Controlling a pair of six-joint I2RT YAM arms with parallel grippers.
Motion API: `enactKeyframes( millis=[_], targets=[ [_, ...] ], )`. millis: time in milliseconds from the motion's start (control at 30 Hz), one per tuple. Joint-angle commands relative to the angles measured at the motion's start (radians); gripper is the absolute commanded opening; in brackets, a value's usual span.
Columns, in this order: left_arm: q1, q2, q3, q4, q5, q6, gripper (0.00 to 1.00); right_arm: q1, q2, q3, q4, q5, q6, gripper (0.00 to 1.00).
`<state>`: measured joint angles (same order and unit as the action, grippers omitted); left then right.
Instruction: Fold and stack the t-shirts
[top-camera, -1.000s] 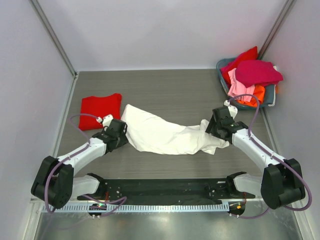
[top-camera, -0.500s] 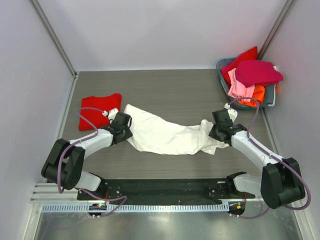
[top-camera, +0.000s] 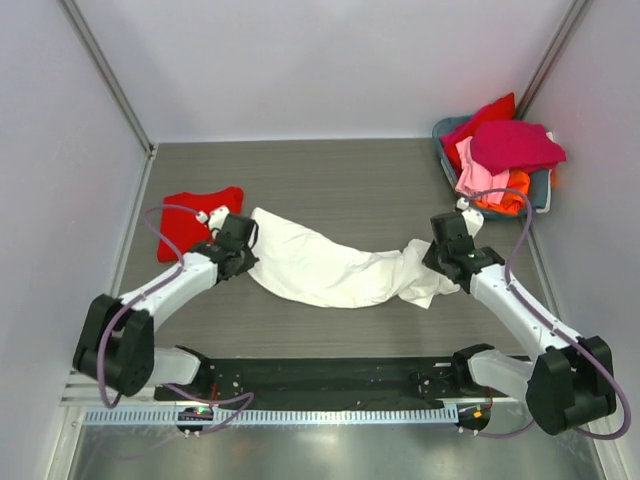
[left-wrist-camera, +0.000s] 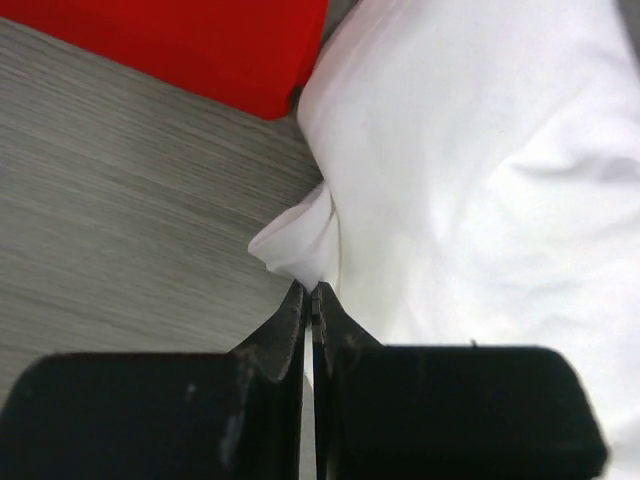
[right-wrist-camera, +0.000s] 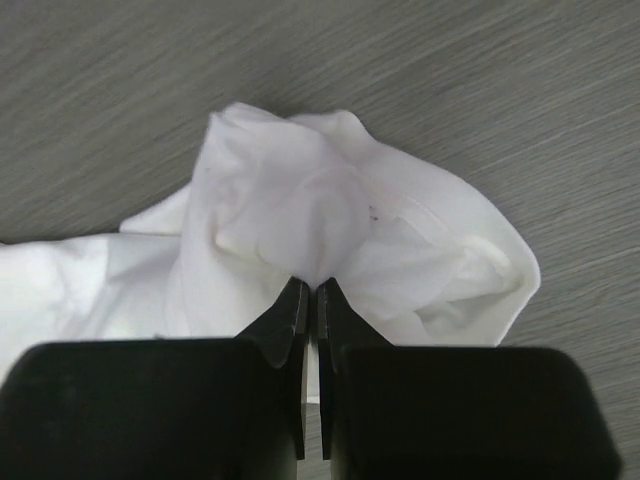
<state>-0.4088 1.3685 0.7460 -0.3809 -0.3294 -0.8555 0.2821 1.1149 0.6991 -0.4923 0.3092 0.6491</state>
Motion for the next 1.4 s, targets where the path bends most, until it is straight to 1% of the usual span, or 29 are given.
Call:
enactKeyframes(
  millis=[0,33,67,100,200,333,500,567,700,733,767,833,867,900,967,1067,1133,1233,1367],
  targets=[
    [0.007,-0.161,0.102,-0.165,-0.094,0.013,0.0,-0.02,-0.069,0.109,-0.008,0.08,-0.016,0.01],
    [0.007,-0.195,0.133,-0.221,-0.102,0.01,0.0,-0.04,-0.076,0.125,-0.014,0.082,-0.019,0.01],
    [0.007,-0.224,0.148,-0.243,-0.109,0.009,0.0,-0.047,-0.084,0.143,-0.018,0.077,-0.022,0.01],
    [0.007,-0.289,0.176,-0.263,-0.118,0.003,0.0,-0.055,-0.092,0.183,-0.026,0.074,-0.026,0.01],
    [0.007,-0.376,0.232,-0.318,-0.122,0.0,0.0,-0.069,-0.105,0.262,-0.061,0.073,-0.032,0.01],
    [0.005,-0.503,0.321,-0.409,-0.119,-0.001,0.0,-0.069,-0.18,0.322,-0.104,0.003,-0.04,0.01],
    [0.005,-0.592,0.43,-0.481,-0.131,0.007,0.0,-0.069,-0.286,0.356,-0.141,-0.071,-0.046,0.01],
    [0.007,-0.618,0.452,-0.513,-0.138,0.007,0.0,-0.069,-0.32,0.362,-0.166,-0.114,-0.045,0.01],
    [0.007,-0.631,0.467,-0.546,-0.166,0.0,0.0,-0.069,-0.326,0.337,-0.186,-0.192,-0.039,0.04],
    [0.007,-0.628,0.463,-0.546,-0.172,-0.004,0.0,-0.069,-0.319,0.329,-0.189,-0.205,-0.04,0.1],
    [0.007,-0.625,0.457,-0.549,-0.175,-0.005,0.0,-0.069,-0.308,0.32,-0.187,-0.217,-0.039,0.2],
    [0.007,-0.6,0.432,-0.546,-0.187,-0.01,0.0,-0.069,-0.255,0.292,-0.187,-0.292,-0.061,0.48],
    [0.007,-0.591,0.42,-0.54,-0.191,-0.01,0.0,-0.069,-0.232,0.278,-0.187,-0.339,-0.072,0.67],
    [0.007,-0.563,0.393,-0.529,-0.195,-0.01,0.0,-0.069,-0.181,0.269,-0.19,-0.384,-0.086,0.7],
    [0.008,-0.525,0.365,-0.518,-0.218,-0.016,0.0,-0.07,-0.146,0.228,-0.189,-0.403,-0.085,0.72],
    [0.034,-0.439,0.323,-0.509,-0.197,-0.043,0.0,-0.069,-0.124,0.169,-0.166,-0.398,-0.072,0.72],
    [0.065,-0.395,0.294,-0.489,-0.182,-0.074,0.0,-0.07,-0.144,0.114,-0.158,-0.374,-0.062,0.71],
    [0.117,-0.375,0.26,-0.448,-0.139,-0.096,0.0,-0.069,-0.177,0.05,-0.16,-0.354,-0.048,0.69],
    [0.188,-0.346,0.242,-0.408,-0.085,-0.109,0.0,-0.069,-0.227,-0.056,-0.19,-0.32,0.033,0.65]
  ],
)
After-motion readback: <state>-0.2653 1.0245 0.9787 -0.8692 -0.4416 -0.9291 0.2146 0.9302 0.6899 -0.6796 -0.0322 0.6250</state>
